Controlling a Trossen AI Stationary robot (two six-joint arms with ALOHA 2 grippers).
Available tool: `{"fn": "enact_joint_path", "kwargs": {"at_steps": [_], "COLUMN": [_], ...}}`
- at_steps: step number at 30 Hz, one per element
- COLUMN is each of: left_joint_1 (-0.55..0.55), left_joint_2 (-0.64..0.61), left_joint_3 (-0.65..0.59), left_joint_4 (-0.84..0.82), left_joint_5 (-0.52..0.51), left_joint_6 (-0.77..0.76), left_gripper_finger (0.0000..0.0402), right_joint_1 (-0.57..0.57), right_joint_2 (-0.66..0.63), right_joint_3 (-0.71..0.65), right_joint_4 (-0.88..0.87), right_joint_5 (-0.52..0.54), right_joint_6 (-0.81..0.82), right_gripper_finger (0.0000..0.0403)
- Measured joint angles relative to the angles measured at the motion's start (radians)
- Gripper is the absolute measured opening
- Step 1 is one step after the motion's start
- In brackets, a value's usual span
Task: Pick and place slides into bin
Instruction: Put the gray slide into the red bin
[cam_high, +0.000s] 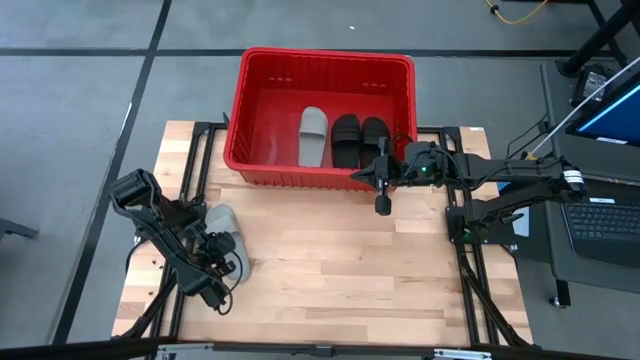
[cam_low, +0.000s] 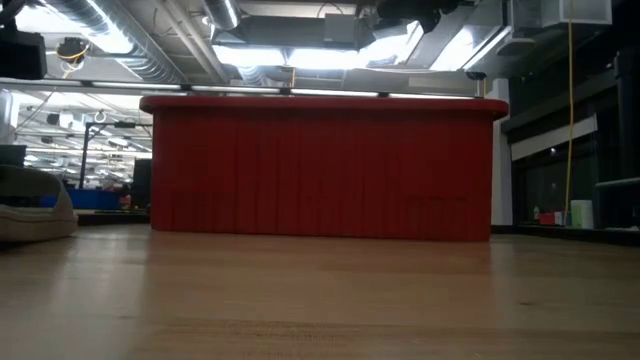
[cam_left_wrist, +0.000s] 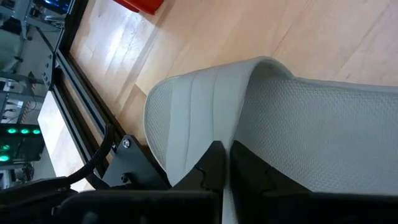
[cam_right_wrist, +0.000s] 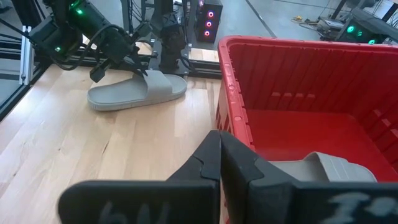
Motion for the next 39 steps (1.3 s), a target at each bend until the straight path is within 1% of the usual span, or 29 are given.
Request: {"fn": "enact_joint_path", "kwargs": {"at_steps": [6, 12, 18, 24, 30, 32, 36, 39], "left_joint_1": [0.01, 0.038, 0.071, 0.099, 0.126, 0.133, 0.144, 0.156], "left_joint_2": [0.0, 0.0, 0.0, 0.0, -0.016, -0.026, -0.057, -0.096], "left_joint_3": [0.022, 0.106, 0.195, 0.329, 0.45, 0.484, 0.542, 0.567], "left_joint_4": [-0.024, -0.103, -0.149, -0.209, -0.209, -0.21, -0.21, -0.21], "left_joint_5": [-0.004, -0.11, -0.165, -0.289, -0.406, -0.435, -0.536, -0.596], "left_joint_6": [0.04, 0.112, 0.242, 0.395, 0.522, 0.568, 0.67, 0.755], "left_gripper_finger": [0.0005, 0.0004, 0.0003, 0.0003, 0.0003, 0.0003, 0.0003, 0.0003], "right_joint_1": [0.0, 0.0, 0.0, 0.0, 0.0, 0.0, 0.001, 0.001], "right_joint_2": [0.0, 0.0, 0.0, 0.0, 0.0, 0.0, 0.0, 0.0], "right_joint_3": [0.0, 0.0, 0.0, 0.0, 0.0, 0.0, 0.0, 0.0], "right_joint_4": [0.0, 0.0, -0.001, -0.002, -0.023, -0.024, -0.033, -0.033], "right_joint_5": [0.0, 0.0, 0.0, 0.0, -0.001, -0.002, -0.003, -0.027], "right_joint_6": [0.0, 0.0, -0.005, -0.005, -0.007, -0.008, -0.025, -0.03], "right_gripper_finger": [0.0006, 0.0006, 0.0006, 0.0006, 0.0006, 0.0006, 0.0006, 0.0006]}}
